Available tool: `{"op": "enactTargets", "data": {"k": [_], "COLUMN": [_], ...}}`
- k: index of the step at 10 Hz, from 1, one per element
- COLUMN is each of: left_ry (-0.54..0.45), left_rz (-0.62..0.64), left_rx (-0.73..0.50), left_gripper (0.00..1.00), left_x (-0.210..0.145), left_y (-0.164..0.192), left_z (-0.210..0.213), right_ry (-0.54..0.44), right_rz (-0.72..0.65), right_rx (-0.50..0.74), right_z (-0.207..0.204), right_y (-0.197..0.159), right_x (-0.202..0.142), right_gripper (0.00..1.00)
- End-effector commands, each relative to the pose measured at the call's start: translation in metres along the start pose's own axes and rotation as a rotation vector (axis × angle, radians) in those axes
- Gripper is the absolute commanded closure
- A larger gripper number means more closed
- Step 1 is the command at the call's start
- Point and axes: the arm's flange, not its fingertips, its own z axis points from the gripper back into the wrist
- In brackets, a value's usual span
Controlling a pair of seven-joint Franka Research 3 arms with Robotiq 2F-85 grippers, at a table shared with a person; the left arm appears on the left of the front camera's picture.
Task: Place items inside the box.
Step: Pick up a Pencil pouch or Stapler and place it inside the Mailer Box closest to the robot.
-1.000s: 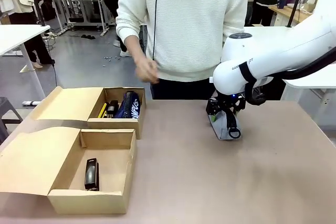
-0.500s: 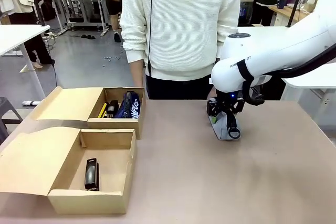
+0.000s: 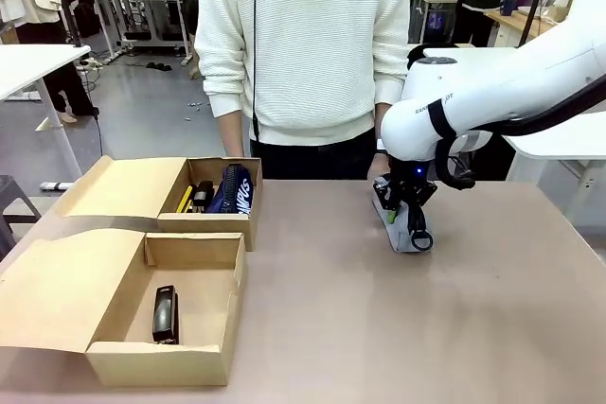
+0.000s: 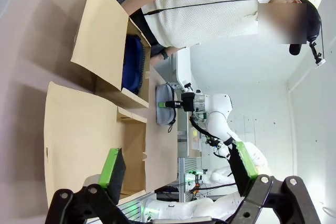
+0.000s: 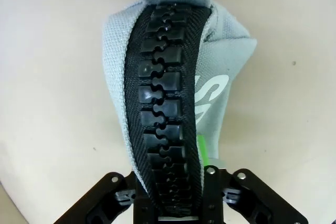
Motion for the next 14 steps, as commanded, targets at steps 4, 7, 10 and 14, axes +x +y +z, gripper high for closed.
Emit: {"op": "enactTargets", "data": {"k": [4,7,10,14], "left_ry": [-0.01,-0.01,-0.01,-0.01], "left_rz": [-0.014,-0.014,-0.014,-0.014], "left_rx": [-0.027,-0.027,-0.027,-0.027], "left_gripper": [0.0,0.0,0.0,0.0], "left_x": [0.0,0.0,0.0,0.0], "left_y": [0.0,0.0,0.0,0.0], "left_z": [0.0,0.0,0.0,0.0], "right_ry": [0.033,0.055,0.067,0.125], "right_rz": [0.02,0.025,-0.105,-0.143], "right_rx": [0.04,0.09,0.121,0.095], "right_z": [0.013,0.069,0.132,0.125], "right_y": [-0.005,-0.005,0.009,0.024], "right_x": [-0.018,-0.068,-0.187,-0.247], "right_gripper": [1.0,1.0,1.0,1.0]}}
